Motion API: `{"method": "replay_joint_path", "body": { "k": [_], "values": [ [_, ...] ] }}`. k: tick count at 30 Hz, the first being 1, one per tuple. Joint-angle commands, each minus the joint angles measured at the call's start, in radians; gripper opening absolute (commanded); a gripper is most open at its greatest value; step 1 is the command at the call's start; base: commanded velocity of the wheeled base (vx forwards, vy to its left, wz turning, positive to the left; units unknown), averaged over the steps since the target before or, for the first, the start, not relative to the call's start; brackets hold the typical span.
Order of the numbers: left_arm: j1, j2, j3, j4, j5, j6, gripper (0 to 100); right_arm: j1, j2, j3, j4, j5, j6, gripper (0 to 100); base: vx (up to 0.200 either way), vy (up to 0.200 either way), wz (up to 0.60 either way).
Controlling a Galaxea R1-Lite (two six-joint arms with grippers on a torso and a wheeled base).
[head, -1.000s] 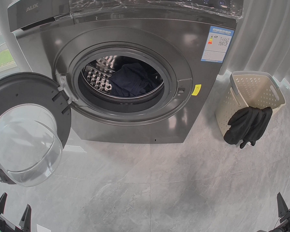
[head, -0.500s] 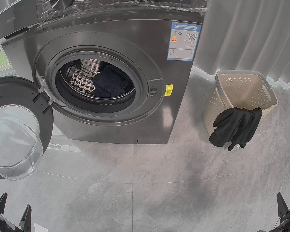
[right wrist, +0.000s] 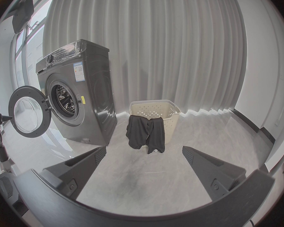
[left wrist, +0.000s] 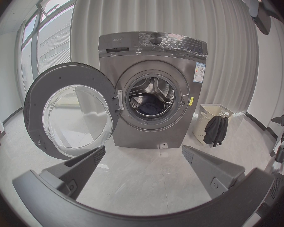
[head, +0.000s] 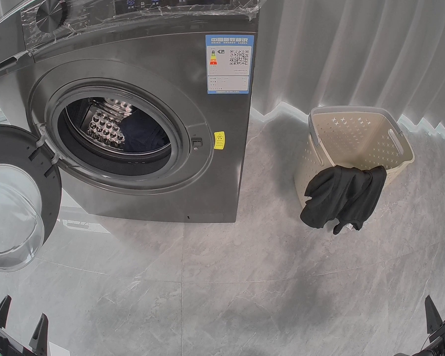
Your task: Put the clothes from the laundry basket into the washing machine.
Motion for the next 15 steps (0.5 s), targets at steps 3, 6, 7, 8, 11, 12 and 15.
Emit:
{"method": "replay_joint_path", "body": {
  "k": [3,6,7,8,11,12,15],
  "values": [
    [0.0,-0.013,0.018,0.001,-0.001,-0.003,100,-0.001,-0.013,0.018,0.0,0.001,0.0,100,0.0,-0.2,0.0],
    [0.0,-0.013,0.018,0.001,-0.003,-0.003,100,-0.001,-0.013,0.018,0.0,0.001,0.0,100,0.0,-0.2,0.0],
    [0.0,-0.013,0.018,0.001,-0.001,-0.003,100,-0.001,-0.012,0.018,0.0,0.001,0.0,100,0.0,0.0,0.0],
    [0.0,-0.013,0.018,0.001,-0.001,-0.003,100,-0.001,-0.012,0.018,0.0,0.001,0.0,100,0.0,0.0,0.0],
    [0.0,-0.013,0.018,0.001,-0.003,-0.003,100,-0.001,-0.013,0.018,0.0,0.001,0.0,100,0.0,0.0,0.0],
    [0.0,-0.013,0.018,0.001,-0.003,-0.003,100,-0.001,-0.012,0.018,0.0,0.001,0.0,100,0.0,0.0,0.0],
    [0.0,-0.013,0.018,0.001,-0.004,-0.002,100,-0.001,-0.013,0.018,0.0,0.001,0.0,100,0.2,0.0,0.0]
  ]
}}
